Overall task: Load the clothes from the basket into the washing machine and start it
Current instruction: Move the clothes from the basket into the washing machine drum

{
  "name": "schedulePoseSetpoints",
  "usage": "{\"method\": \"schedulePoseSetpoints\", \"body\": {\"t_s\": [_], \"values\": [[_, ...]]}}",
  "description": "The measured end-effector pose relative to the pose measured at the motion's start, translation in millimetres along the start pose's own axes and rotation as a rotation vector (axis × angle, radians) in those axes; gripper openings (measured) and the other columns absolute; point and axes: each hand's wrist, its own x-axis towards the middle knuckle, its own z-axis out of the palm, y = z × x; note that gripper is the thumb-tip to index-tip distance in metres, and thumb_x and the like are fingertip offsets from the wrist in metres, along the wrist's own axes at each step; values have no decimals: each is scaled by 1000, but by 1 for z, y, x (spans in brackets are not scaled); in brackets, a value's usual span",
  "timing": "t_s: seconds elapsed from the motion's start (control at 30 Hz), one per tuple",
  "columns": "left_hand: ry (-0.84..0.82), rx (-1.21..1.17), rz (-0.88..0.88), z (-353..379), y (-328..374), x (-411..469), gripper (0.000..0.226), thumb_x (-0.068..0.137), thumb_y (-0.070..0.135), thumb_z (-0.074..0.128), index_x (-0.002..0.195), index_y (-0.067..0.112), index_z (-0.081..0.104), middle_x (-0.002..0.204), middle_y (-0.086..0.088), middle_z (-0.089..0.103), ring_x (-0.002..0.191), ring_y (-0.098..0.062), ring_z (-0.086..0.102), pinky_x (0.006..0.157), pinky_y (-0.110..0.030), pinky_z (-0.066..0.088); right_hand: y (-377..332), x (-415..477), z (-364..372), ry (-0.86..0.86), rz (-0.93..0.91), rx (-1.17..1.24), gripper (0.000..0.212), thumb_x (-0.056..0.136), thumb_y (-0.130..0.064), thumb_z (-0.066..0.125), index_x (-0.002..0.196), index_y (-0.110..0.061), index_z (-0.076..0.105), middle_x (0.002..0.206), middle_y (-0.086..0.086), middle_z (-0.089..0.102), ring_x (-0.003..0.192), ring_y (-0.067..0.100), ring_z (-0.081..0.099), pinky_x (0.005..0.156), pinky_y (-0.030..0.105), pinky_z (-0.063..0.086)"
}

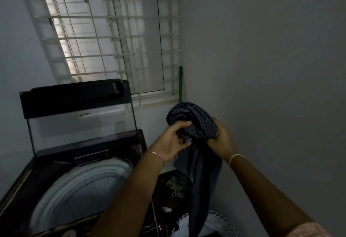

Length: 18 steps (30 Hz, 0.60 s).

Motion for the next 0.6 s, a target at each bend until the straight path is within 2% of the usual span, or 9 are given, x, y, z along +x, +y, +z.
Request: {"method": "schedulePoseSetpoints", "body": {"t_s": [0.07, 0.1, 0.13, 0.2, 0.27, 0.33, 0.47, 0.53, 0.6], "values": [[170, 383, 102, -3, -3, 4, 137, 53, 47, 89, 153, 19, -1, 160, 0, 10, 145, -16, 15, 119, -42, 16, -2, 7, -5, 0, -31, -134, 73, 68, 10, 56, 132, -25, 52, 102, 4, 72, 89, 24, 68, 78, 42, 58], [274, 603, 180, -2, -4, 5, 151, 51, 50, 89, 148, 18, -22, 158, 1, -17, 146, -13, -7, 120, -38, 2, -3, 10, -6, -5, -62, -208, 74, 69, 11, 56, 134, -23, 52, 107, 5, 71, 92, 24, 68, 81, 36, 57], [351, 856, 282, -2, -7, 5, 154, 52, 53, 87, 144, 16, -31, 152, 0, -34, 142, -14, -23, 117, -37, -7, -6, 12, -7, -19, -97, -283, 74, 69, 11, 58, 136, -20, 51, 110, 6, 70, 94, 24, 67, 82, 29, 55], [373, 1378, 481, -4, -12, 7, 151, 54, 61, 81, 143, 14, -32, 147, -5, -44, 139, -21, -36, 114, -43, -18, -11, 17, -6, -65, -168, -421, 73, 72, 8, 61, 138, -20, 50, 114, 8, 69, 96, 26, 66, 80, 28, 54], [284, 1716, 562, -1, -14, 13, 143, 59, 59, 79, 147, 11, -23, 153, -9, -32, 142, -26, -30, 116, -50, -16, -17, 21, -3, -145, -227, -523, 71, 72, 2, 64, 137, -24, 51, 113, 9, 69, 96, 27, 66, 78, 33, 55], [187, 1780, 503, 2, -15, 19, 132, 62, 48, 82, 151, 11, -9, 160, -9, -5, 148, -27, -5, 119, -54, 4, -24, 23, 3, -227, -268, -548, 69, 70, 0, 66, 133, -24, 54, 110, 11, 68, 94, 28, 66, 76, 37, 56], [167, 1418, 360, -6, -17, 24, 113, 66, 29, 82, 152, 11, 10, 148, -10, 38, 130, -26, 45, 104, -38, 43, -33, 26, 10, -197, -347, -489, 57, 68, -2, 67, 123, -16, 63, 113, 10, 68, 95, 27, 67, 84, 35, 56], [248, 1263, 361, -16, -19, 23, 72, 76, 21, 73, 139, 11, 40, 124, -8, 60, 108, -24, 60, 85, -30, 52, -41, 24, 9, -130, -326, -431, 55, 68, -3, 68, 122, -15, 64, 116, 6, 68, 103, 23, 65, 90, 24, 49], [342, 1056, 366, -22, -23, 22, 36, 79, 16, 69, 114, 8, 60, 99, -4, 66, 90, -20, 63, 69, -23, 51, -51, 20, 7, -85, -219, -377, 56, 70, -10, 67, 125, -18, 62, 122, 2, 65, 109, 17, 61, 91, 20, 44]]}}
